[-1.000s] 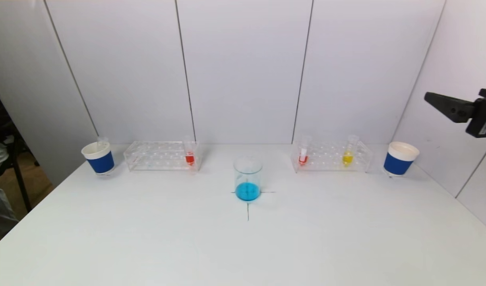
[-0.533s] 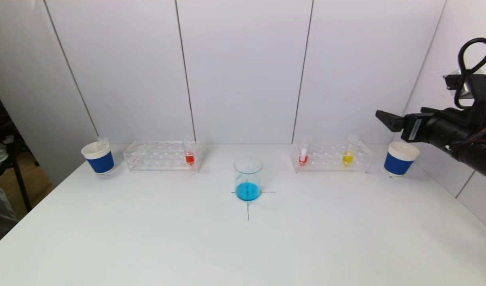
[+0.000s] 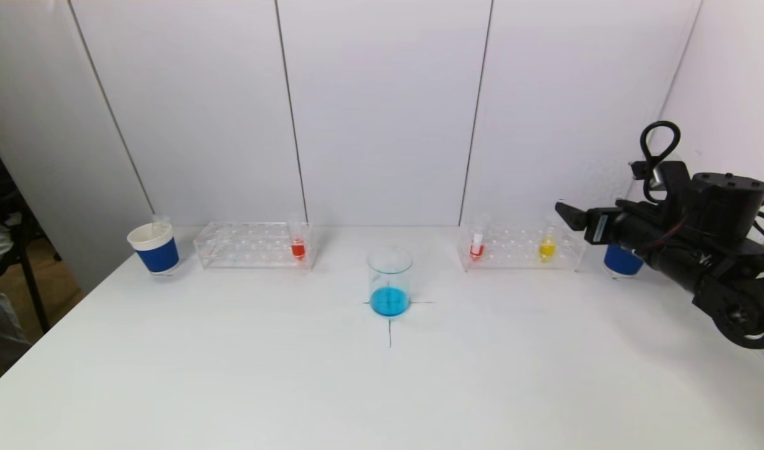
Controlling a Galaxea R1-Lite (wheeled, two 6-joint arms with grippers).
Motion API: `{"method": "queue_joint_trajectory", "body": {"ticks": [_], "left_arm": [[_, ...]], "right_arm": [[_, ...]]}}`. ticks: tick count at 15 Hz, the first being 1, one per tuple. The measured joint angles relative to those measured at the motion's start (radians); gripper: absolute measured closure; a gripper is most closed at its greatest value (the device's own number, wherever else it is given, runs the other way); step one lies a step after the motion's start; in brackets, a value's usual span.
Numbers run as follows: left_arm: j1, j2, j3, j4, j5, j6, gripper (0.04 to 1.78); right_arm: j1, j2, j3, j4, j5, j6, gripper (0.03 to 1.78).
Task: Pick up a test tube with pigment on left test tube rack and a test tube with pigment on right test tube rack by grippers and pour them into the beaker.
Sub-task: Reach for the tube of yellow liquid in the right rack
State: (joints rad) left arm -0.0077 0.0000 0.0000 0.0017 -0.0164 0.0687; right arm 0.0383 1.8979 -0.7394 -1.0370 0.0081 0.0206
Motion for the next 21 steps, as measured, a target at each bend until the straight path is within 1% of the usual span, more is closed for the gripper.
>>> {"method": "queue_joint_trajectory", "body": {"ticks": [8, 13, 17, 21], "left_arm": [[0.000, 0.000, 0.000, 0.000, 0.000, 0.000, 0.05], [0.000, 0.000, 0.000, 0.000, -0.001, 0.000, 0.05], [0.000, 0.000, 0.000, 0.000, 0.000, 0.000, 0.05], [0.000, 0.000, 0.000, 0.000, 0.000, 0.000, 0.05]], "right_arm": [[0.000, 0.148, 0.003, -0.128, -0.001, 0.005, 0.04], [0.009, 0.227, 0.033, -0.265, -0.010, 0.003, 0.04], [0.010, 0.275, 0.036, -0.309, -0.010, 0.004, 0.04], [0.010, 0.320, 0.013, -0.377, -0.035, 0.005, 0.04]]}}
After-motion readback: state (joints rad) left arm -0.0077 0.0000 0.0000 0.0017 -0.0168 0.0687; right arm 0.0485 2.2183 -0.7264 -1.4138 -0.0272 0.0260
